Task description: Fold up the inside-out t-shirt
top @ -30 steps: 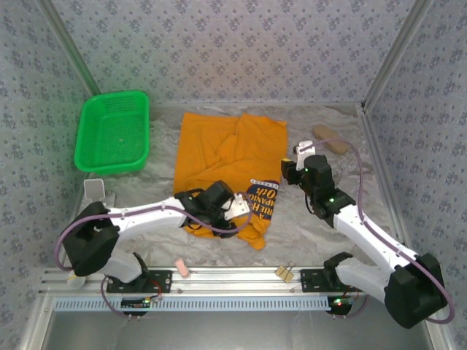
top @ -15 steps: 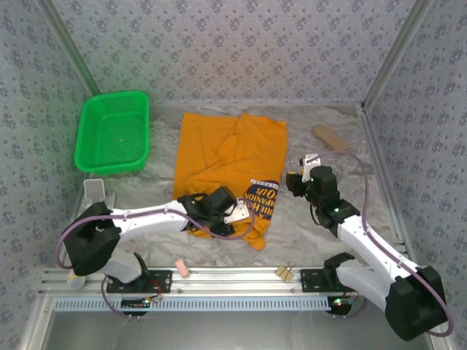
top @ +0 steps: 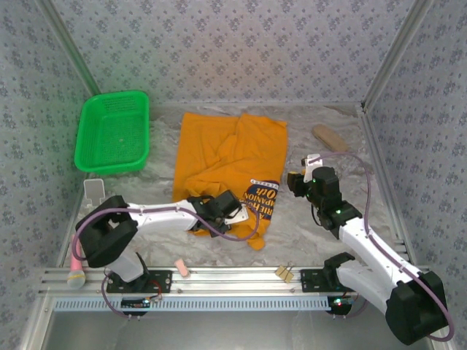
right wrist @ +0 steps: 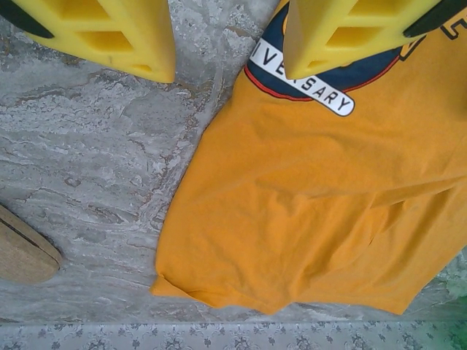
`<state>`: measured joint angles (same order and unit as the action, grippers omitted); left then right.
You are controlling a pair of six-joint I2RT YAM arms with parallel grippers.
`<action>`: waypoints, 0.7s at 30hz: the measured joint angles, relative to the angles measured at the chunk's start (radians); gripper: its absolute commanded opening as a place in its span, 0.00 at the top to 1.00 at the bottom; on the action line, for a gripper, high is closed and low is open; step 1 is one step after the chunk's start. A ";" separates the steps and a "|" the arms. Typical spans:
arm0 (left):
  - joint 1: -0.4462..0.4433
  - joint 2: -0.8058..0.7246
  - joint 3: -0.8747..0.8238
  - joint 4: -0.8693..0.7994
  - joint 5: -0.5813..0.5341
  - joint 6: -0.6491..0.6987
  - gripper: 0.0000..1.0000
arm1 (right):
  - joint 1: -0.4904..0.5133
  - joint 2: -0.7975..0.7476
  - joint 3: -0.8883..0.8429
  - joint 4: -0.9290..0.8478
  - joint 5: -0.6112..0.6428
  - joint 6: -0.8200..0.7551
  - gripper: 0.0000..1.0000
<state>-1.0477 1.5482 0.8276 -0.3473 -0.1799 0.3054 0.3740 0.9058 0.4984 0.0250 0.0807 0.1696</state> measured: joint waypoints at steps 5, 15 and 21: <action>0.000 -0.107 0.001 0.003 0.039 0.014 0.46 | 0.000 0.013 -0.003 -0.001 -0.018 0.041 0.56; -0.028 0.047 0.144 0.008 0.193 0.078 0.49 | -0.029 0.059 0.002 -0.072 -0.020 0.144 0.55; -0.032 0.064 0.122 -0.023 0.159 0.082 0.46 | -0.034 0.059 0.036 -0.104 -0.033 0.156 0.55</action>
<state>-1.0801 1.6119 0.9501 -0.3706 -0.0204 0.3878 0.3397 0.9649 0.5343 -0.0788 0.0479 0.3256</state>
